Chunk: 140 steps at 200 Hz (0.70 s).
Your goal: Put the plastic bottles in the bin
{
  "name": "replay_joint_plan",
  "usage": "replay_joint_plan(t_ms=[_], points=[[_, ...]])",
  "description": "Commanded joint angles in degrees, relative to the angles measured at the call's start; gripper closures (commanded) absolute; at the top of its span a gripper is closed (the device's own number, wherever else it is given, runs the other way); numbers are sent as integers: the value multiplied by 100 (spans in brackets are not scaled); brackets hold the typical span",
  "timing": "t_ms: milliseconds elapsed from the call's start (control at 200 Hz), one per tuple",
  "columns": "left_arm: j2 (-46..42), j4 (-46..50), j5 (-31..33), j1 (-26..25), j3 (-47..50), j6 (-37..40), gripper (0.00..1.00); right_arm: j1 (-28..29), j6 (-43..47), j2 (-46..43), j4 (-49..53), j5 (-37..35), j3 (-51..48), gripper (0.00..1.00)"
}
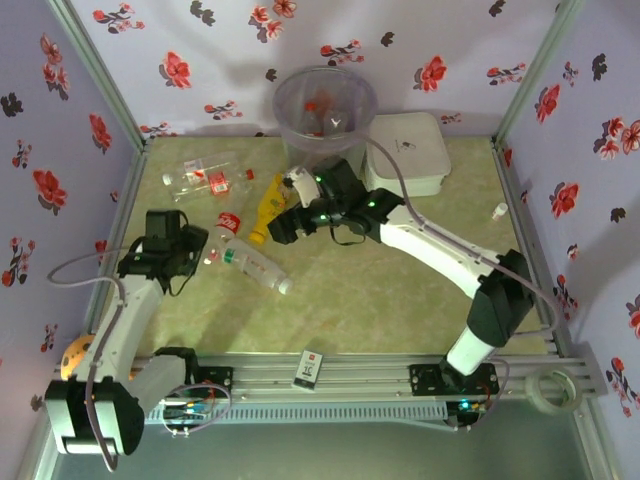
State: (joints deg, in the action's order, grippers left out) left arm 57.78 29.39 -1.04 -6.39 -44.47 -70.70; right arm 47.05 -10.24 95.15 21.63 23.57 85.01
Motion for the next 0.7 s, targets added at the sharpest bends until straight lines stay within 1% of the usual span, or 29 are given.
replay_joint_plan(t_ms=[0,45,100,165,195,260,295,320,410,585,695], points=[[189,-1639,-561,-320,-301,702,80,5,-369,361,-56,466,299,12],[300,-2018,-812,-357,-349,755,86,-3,-393,488,6,553,391,13],[485,-2295,-1203,-383,-468,828,90,-13,-465,617,-3,699,441,14],[733,-2307,-1663,-426,-707,996,92,-51,-544,747,-17,857,489,16],[836,-2301,-1845,-472,-806,1086,94,-77,-578,813,-69,936,486,18],[1000,-2352,-2094,-562,-913,1163,95,-149,-720,908,-257,1067,449,19],[1059,-2441,-2185,-592,-931,1155,95,-198,-774,961,-295,1073,455,19],[1084,-2499,-2229,-613,-936,1143,98,-227,-799,983,-315,1071,452,19],[1227,-2597,-2332,-690,-979,1188,98,-381,-839,1029,-426,1100,392,21],[1495,-2976,-2416,-833,-942,1034,98,-508,-988,1102,-599,1399,367,35],[1649,-3070,-2413,-833,-991,1009,96,-513,-997,1083,-614,1428,313,39]])
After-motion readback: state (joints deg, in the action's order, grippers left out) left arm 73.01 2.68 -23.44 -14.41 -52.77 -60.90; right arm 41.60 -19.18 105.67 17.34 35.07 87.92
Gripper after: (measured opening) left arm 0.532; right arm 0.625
